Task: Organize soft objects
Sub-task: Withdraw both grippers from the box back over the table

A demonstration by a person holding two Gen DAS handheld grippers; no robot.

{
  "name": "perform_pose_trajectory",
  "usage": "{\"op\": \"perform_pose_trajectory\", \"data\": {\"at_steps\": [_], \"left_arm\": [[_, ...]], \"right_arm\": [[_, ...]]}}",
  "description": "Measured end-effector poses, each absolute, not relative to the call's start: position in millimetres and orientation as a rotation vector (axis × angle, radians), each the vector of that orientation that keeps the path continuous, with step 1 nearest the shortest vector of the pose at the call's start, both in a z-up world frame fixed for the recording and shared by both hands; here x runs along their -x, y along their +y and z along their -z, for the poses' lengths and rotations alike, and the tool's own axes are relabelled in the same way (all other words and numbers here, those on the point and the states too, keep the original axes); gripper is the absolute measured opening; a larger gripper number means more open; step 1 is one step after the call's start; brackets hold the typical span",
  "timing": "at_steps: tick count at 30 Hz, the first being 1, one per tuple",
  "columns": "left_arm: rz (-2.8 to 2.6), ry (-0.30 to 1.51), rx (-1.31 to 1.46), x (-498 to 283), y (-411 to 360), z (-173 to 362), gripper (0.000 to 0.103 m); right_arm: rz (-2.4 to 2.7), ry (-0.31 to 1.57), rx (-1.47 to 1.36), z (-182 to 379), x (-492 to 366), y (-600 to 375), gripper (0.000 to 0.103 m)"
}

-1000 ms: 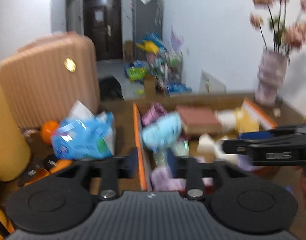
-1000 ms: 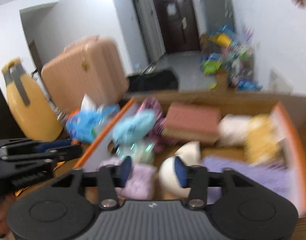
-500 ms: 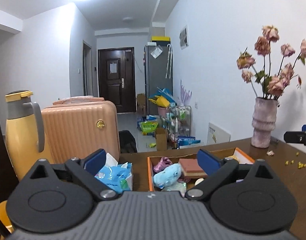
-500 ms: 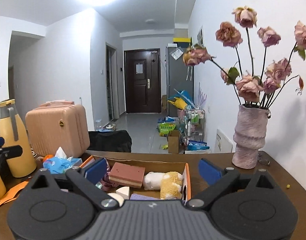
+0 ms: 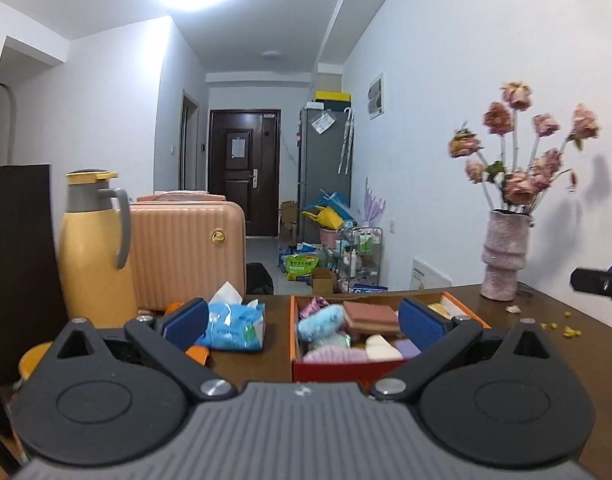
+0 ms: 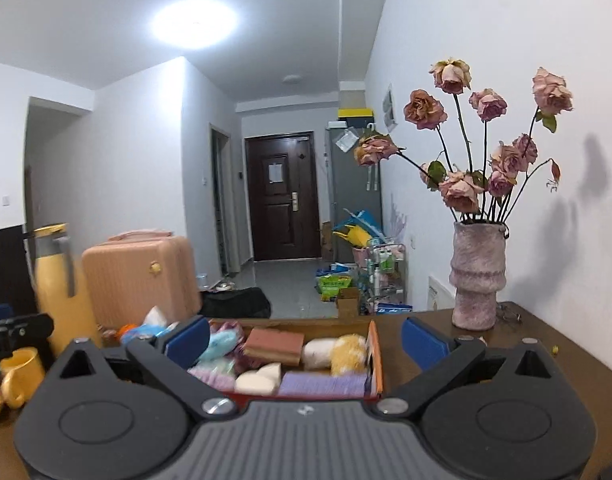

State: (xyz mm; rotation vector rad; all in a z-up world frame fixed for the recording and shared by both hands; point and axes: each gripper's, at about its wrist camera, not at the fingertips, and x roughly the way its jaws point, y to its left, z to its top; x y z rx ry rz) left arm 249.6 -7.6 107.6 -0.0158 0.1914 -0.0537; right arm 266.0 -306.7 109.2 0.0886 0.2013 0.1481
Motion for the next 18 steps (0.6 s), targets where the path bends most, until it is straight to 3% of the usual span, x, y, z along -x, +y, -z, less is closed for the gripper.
{"op": "perform_pose_trajectory", "data": {"at_steps": [9, 18], "left_arm": [[0.032, 0.178, 0.007, -126, -11, -56, 0.103], [0.072, 0.299, 0.015, -66, -15, -10, 0.103]], "right_arm": [[-0.187, 0.147, -0.039, -64, -131, -299, 0.103], [-0.186, 0.276, -0.139, -5, -58, -306, 0.103]]}}
